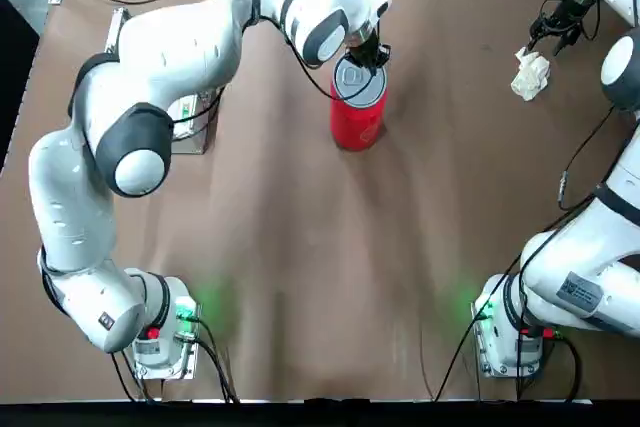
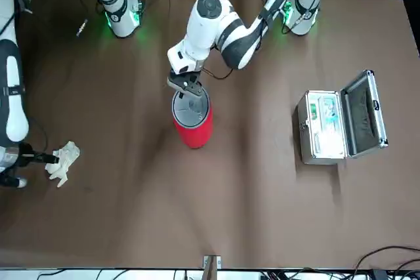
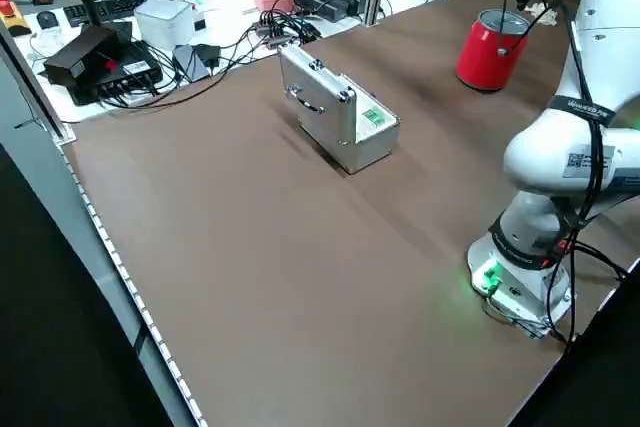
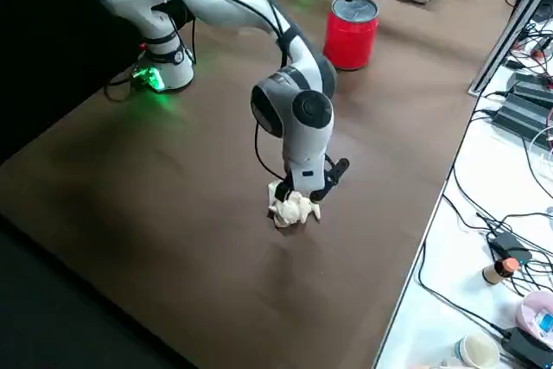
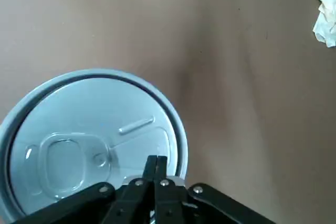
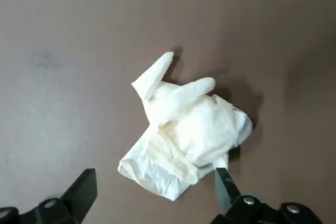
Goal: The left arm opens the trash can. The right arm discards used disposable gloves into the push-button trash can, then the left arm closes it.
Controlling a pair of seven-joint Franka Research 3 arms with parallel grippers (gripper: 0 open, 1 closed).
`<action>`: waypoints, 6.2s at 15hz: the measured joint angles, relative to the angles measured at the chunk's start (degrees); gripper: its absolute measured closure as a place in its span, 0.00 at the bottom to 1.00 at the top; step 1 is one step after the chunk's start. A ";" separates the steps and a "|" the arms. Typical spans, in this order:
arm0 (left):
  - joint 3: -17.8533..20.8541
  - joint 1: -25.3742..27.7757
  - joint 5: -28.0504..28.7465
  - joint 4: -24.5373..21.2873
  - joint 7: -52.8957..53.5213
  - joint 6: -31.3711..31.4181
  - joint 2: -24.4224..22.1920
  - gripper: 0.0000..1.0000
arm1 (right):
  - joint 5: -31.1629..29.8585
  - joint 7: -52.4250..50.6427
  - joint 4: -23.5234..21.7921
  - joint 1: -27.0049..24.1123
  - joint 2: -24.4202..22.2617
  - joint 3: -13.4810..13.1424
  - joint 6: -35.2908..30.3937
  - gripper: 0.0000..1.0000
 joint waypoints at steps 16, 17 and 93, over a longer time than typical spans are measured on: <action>5.57 -5.15 0.12 2.41 -2.39 0.06 3.39 0.99 | -9.46 -22.08 0.50 1.10 7.40 0.74 12.71 0.00; 5.78 -5.25 0.12 2.45 -2.41 0.06 3.49 0.99 | -9.46 -22.08 0.56 1.44 7.68 0.75 12.79 0.00; 16.49 35.28 -8.78 1.29 31.65 -45.24 -25.56 0.00 | 10.18 53.00 1.35 12.58 -7.62 37.83 -23.67 1.00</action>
